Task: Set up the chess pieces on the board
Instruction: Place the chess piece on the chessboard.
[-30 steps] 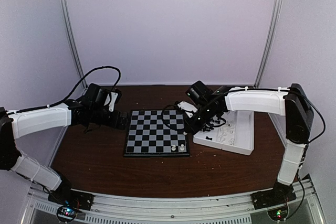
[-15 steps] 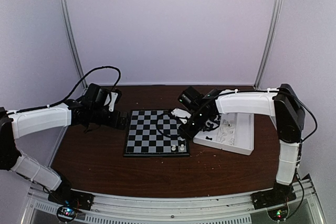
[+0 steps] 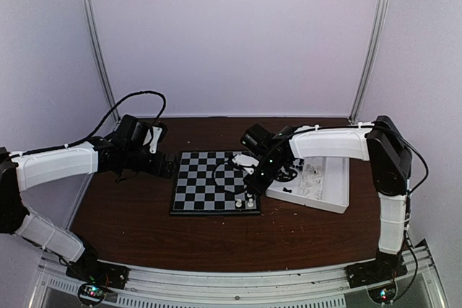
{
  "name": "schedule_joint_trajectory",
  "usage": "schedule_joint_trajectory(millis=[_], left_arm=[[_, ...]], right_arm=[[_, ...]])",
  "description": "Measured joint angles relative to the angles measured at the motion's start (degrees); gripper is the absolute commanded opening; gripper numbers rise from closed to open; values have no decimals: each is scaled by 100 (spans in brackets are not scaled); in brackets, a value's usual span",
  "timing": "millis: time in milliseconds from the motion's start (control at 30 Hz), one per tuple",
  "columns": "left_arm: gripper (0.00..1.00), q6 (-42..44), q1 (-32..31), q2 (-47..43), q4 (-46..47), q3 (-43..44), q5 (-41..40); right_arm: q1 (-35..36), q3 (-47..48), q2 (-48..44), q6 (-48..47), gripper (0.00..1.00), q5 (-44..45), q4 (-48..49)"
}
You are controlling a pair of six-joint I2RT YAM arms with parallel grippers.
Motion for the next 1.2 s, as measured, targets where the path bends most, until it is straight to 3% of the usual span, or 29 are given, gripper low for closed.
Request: schedule_joint_trajectory(millis=[1200], left_arm=[[98,0,0,0,2,0,-7]], right_arm=[[26,48,-70,-125,19,144,-111]])
